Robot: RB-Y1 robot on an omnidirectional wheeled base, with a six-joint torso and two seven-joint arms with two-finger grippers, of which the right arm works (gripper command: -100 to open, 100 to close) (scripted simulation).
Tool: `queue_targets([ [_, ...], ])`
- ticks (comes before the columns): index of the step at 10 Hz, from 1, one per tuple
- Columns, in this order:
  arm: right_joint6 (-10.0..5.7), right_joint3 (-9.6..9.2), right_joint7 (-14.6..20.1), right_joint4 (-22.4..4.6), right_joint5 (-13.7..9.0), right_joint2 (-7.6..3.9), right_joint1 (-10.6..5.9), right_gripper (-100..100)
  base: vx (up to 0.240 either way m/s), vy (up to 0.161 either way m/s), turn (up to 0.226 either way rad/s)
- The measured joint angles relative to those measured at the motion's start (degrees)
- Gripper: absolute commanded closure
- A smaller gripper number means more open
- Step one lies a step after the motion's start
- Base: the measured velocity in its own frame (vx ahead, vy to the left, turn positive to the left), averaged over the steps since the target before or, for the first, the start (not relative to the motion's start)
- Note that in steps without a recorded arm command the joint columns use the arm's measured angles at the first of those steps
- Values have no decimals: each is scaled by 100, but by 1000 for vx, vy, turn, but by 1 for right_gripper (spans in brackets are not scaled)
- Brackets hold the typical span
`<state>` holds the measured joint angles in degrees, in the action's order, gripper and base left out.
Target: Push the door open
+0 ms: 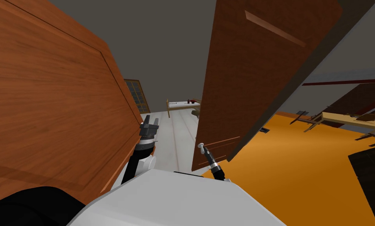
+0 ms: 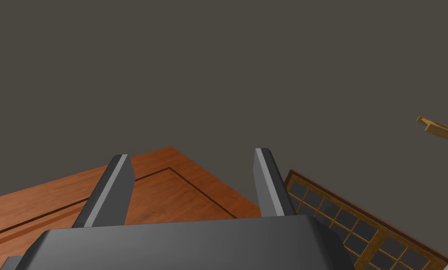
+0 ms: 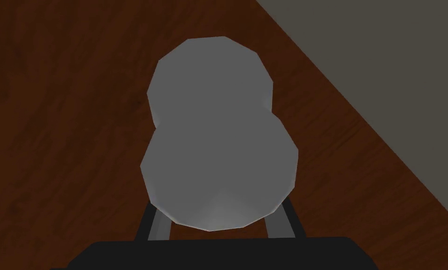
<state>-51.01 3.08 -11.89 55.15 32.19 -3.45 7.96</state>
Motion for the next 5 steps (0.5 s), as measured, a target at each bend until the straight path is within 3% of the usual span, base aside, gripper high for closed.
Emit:
queue_targets([
  [2, -47, 15, 231, -189, -128, -30, -142, 100, 53, 9, -36],
  [3, -29, 2, 354, -157, -158, -49, -129, 100, 36, 15, -47],
  [4, 14, -16, 500, -177, -214, -64, -138, -100, -5, 6, -65],
  [5, 28, -22, 457, -183, -190, -69, -148, -100, -37, -17, -50],
])
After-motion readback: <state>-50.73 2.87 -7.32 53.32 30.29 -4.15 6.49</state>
